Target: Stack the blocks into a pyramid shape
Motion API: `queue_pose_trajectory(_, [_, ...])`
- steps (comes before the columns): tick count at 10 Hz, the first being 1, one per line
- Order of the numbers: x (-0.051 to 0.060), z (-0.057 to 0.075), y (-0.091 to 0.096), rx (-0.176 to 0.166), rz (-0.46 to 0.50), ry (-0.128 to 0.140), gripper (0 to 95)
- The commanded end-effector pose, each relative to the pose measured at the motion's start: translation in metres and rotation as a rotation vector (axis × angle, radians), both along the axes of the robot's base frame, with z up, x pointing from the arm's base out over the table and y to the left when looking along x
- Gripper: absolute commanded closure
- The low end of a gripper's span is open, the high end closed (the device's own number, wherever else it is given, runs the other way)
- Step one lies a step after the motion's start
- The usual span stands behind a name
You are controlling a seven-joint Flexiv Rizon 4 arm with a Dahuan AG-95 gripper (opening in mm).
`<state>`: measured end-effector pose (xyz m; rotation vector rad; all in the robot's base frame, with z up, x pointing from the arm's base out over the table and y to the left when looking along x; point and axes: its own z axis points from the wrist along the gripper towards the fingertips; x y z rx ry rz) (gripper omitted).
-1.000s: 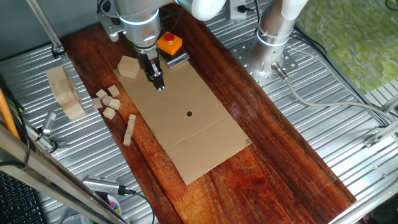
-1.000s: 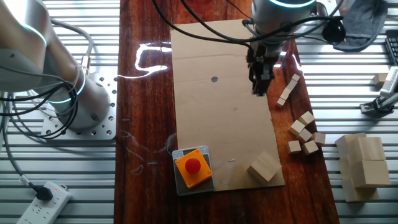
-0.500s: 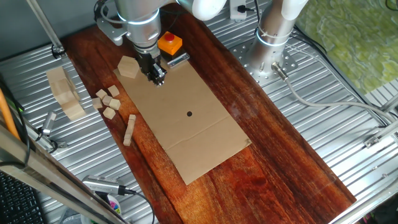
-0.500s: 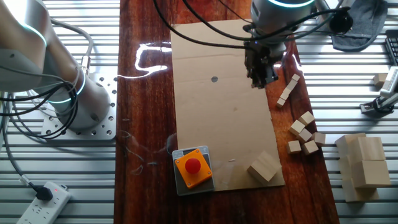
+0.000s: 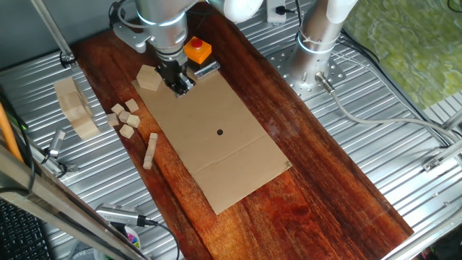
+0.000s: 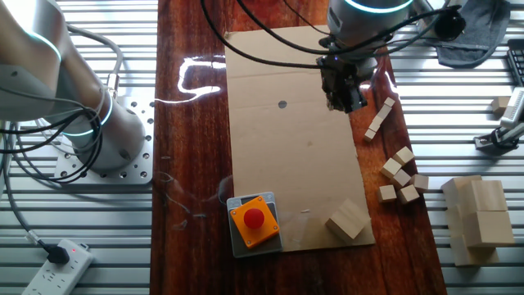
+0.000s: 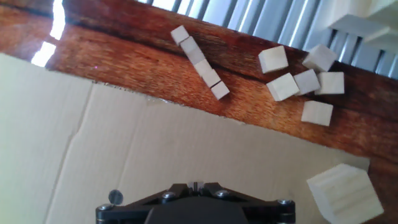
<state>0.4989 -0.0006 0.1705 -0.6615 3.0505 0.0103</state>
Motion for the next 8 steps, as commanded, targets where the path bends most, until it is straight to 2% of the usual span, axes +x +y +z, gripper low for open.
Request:
queue_pose_trajectory(1, [0.002, 0.0, 0.001, 0.018, 0.05, 0.013, 95.0])
queue_pose_trajectory(2, [0.004, -0.001, 0.0, 0.021, 0.099, 0.03, 95.0])
queue_pose_trajectory(4, [0.013, -0.005, -0.002, 0.016, 0.176, 0.034, 95.0])
queue_pose_trajectory(5, [0.019, -0.008, -0.003, 0.015, 0.203, 0.032, 76.0])
queue_pose_trajectory(6, [0.031, -0.011, -0.005, 0.011, 0.216, 0.032, 76.0])
queue_pose_trajectory(7, [0.038, -0.013, -0.005, 0.008, 0.219, 0.032, 76.0])
queue_pose_trajectory(8, [0.056, -0.021, -0.007, 0.004, 0.224, 0.036, 76.0])
